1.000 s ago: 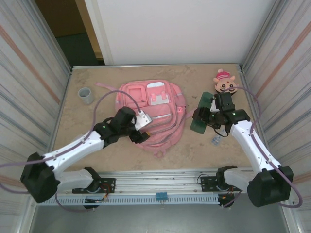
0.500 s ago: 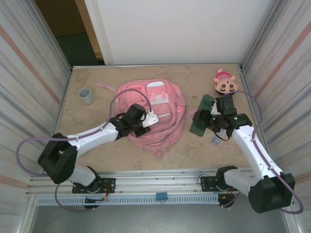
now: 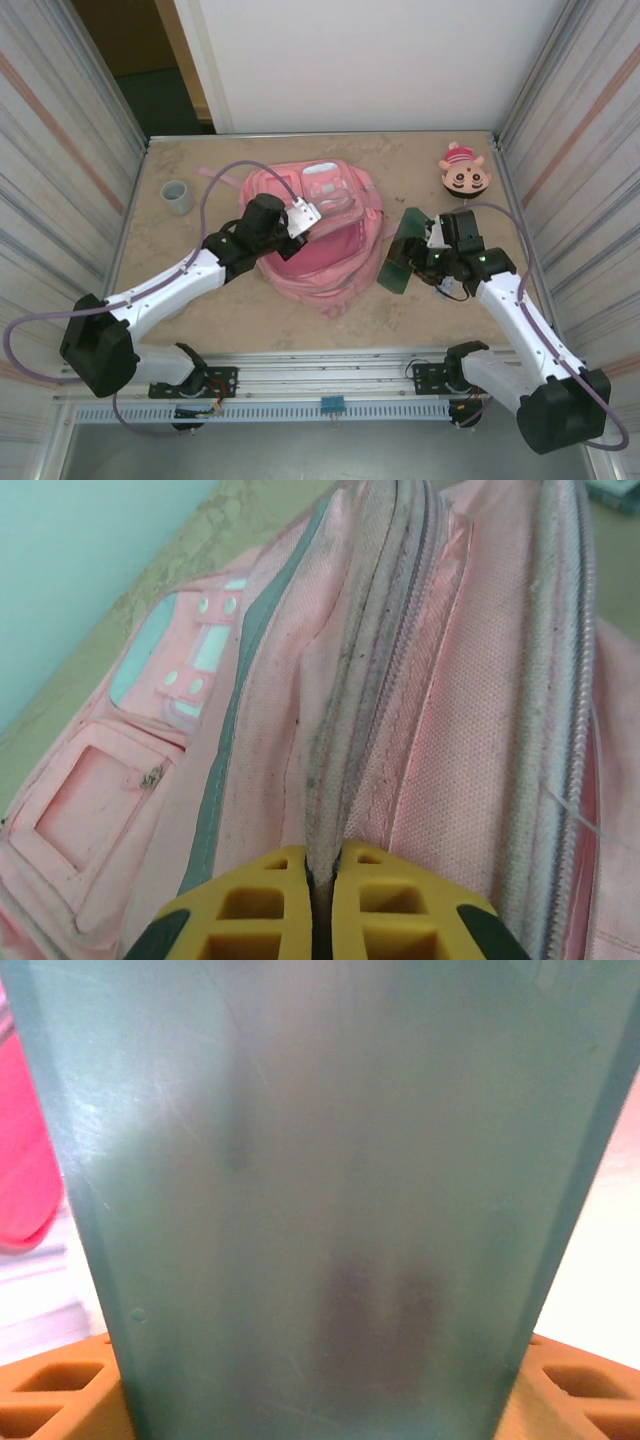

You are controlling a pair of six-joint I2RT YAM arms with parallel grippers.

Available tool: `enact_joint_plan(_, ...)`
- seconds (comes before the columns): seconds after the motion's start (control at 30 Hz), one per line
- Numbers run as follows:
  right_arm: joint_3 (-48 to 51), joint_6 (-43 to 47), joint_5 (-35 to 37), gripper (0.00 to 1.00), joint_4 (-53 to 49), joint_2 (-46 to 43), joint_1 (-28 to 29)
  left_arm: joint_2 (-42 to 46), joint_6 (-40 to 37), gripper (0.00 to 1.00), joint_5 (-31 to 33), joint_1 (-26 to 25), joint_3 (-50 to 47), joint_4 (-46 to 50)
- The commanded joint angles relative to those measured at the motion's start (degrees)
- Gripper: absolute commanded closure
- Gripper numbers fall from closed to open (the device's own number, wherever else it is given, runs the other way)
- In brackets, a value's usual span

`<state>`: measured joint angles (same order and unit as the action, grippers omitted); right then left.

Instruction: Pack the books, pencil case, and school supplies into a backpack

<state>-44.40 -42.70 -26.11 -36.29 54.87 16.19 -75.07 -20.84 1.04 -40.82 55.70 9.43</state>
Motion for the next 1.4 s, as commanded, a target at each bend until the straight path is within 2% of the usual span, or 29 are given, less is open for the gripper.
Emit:
enact_joint_plan(0.0,1.9,-7.9,-6.3,0.35,7.2,-2.3,5.0,3.5,7.1,1.0,-5.8,-0.2,3.9,-2.9)
enact_joint_plan(0.1,3.2,-10.5,-9.7,0.34,10.0,-0.9,9.8,3.4,9.2,1.0,-7.6,-0.2,4.8,-3.4)
enact_joint_plan(0.33,3.0,-15.3,-11.5,0.34,16.8,5.9,19.2,3.0,12.0,1.0,-8.3,-0.2,6.1,-3.3)
enact_joint_plan(0.63,-0.1,-20.2,-9.7,0.34,30.0,18.6,20.6,3.3,15.3,1.0,-11.7,-0.2,5.7,-6.2)
enact_joint_plan(0.77,-2.6,-19.9,-5.9,0.27,32.4,22.8,20.3,4.0,15.1,1.0,-11.6,-0.1,5.4,-6.0)
enact_joint_plan(0.9,-3.6,-19.7,-0.8,0.2,30.1,22.6,20.3,4.6,15.0,1.0,-11.3,0.1,5.0,-5.5)
enact_joint_plan(1.0,-1.4,-20.2,5.2,0.18,27.4,19.8,22.4,5.1,14.8,1.0,-11.0,0.4,3.9,-6.0)
enact_joint_plan(1.13,4.3,-23.8,12.6,0.18,29.3,15.2,26.7,5.2,15.3,1.0,-11.0,0.6,2.5,-7.2)
enact_joint_plan(1.27,8.7,-30.2,18.2,0.22,32.9,13.2,30.1,5.0,15.9,1.0,-11.5,0.8,2.0,-8.0)
enact_joint_plan(1.37,8.6,-32.6,22.6,0.25,30.9,13.5,33.0,5.1,15.8,1.0,-11.3,0.8,2.0,-7.9)
